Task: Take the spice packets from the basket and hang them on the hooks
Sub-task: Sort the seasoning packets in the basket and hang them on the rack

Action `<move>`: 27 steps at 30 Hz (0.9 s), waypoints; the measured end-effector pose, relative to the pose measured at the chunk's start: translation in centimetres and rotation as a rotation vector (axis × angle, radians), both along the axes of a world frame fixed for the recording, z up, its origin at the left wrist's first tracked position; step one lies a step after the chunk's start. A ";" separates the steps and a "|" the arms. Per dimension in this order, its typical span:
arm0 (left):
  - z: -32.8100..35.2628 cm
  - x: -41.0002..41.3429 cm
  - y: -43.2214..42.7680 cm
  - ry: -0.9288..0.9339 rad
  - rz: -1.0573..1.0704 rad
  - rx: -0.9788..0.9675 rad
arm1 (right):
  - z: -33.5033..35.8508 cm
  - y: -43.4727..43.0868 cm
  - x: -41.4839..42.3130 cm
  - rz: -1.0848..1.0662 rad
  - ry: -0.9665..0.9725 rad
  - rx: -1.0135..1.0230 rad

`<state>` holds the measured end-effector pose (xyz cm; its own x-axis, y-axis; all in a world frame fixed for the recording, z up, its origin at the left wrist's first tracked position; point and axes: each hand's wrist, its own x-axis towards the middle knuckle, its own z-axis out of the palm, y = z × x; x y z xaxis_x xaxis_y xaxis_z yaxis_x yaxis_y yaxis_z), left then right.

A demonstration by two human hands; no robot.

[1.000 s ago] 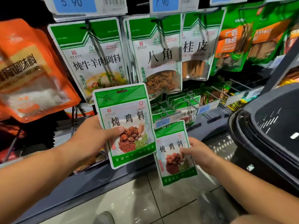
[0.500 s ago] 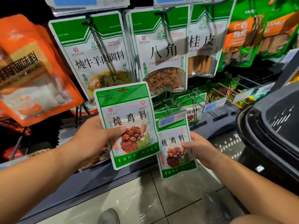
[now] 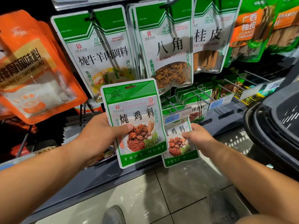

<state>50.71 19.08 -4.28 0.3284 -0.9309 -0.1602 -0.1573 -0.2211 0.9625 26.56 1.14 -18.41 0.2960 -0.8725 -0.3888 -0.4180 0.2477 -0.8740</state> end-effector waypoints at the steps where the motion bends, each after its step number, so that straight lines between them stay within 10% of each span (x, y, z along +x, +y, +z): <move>1: 0.0 0.0 0.0 0.009 0.000 0.001 | -0.1 -0.2 0.2 -0.015 0.007 0.004; 9: -0.4 0.5 0.1 0.010 -0.006 0.013 | -1.2 -1.7 -0.3 -0.338 0.061 -0.148; 27: 0.3 0.3 0.3 0.007 0.023 -0.020 | -1.4 3.3 -4.2 -0.005 -0.272 0.028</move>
